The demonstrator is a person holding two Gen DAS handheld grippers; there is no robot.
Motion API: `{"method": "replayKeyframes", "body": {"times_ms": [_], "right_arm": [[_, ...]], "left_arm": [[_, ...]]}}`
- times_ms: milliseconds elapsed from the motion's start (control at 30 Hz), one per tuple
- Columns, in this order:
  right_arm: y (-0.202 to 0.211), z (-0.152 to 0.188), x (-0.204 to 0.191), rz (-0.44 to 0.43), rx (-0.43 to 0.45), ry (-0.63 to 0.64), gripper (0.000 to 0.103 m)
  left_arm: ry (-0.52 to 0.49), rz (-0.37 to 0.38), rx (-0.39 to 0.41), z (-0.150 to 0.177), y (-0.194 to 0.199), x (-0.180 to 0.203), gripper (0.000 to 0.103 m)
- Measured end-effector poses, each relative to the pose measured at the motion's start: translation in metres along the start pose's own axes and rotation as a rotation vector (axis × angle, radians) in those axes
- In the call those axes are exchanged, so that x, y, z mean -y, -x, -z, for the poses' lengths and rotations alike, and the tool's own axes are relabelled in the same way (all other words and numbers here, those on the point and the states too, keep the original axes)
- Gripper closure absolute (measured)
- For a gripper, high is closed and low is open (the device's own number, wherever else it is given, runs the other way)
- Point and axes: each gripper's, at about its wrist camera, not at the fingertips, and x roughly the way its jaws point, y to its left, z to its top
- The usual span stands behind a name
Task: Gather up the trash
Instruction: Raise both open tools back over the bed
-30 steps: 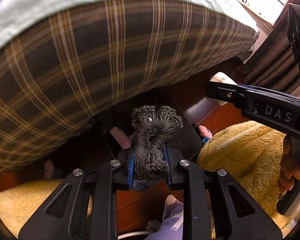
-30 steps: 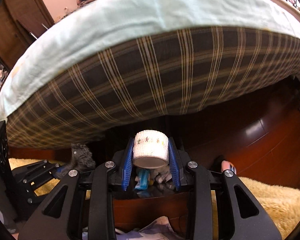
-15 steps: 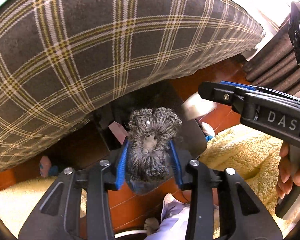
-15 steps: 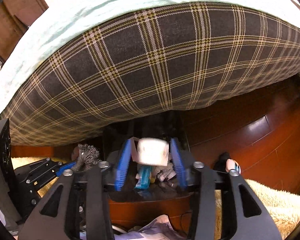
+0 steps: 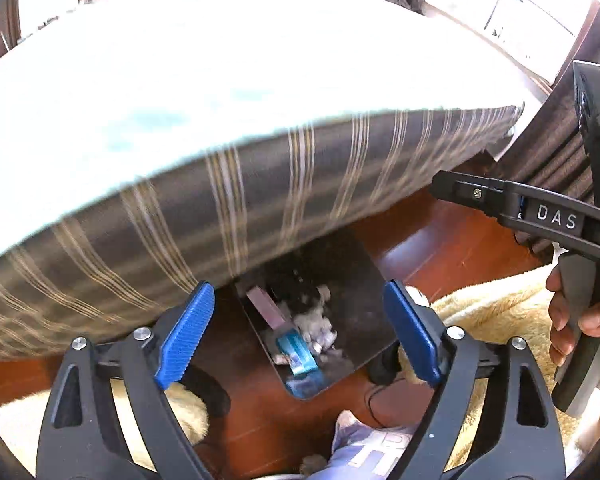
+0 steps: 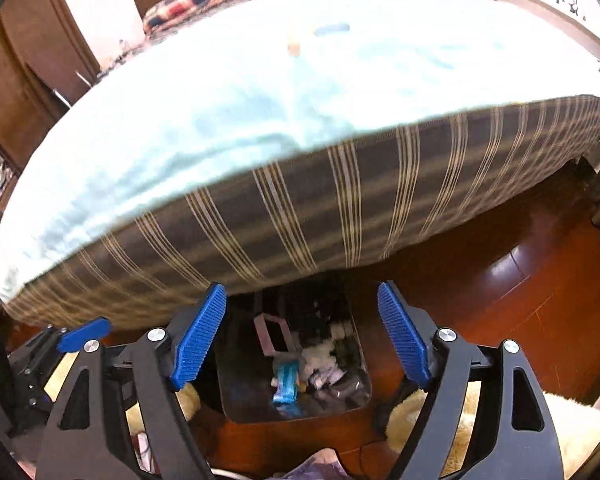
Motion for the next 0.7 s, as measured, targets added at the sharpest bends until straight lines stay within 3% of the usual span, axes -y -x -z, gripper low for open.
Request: {"method": "replayKeyframes", "body": {"times_ms": [367, 700], "right_arm": [[0.049, -0.065, -0.025, -0.039, 0.143, 0.056, 0.020], [0.020, -0.134, -0.058, -0.034, 0.171, 0.115, 0.020]], "left_arm": [[-0.005, -0.059, 0.147, -0.053, 0.070, -0.024, 0.017], [0.031, -0.149, 0.206, -0.133, 0.073, -0.073, 0.017]]}}
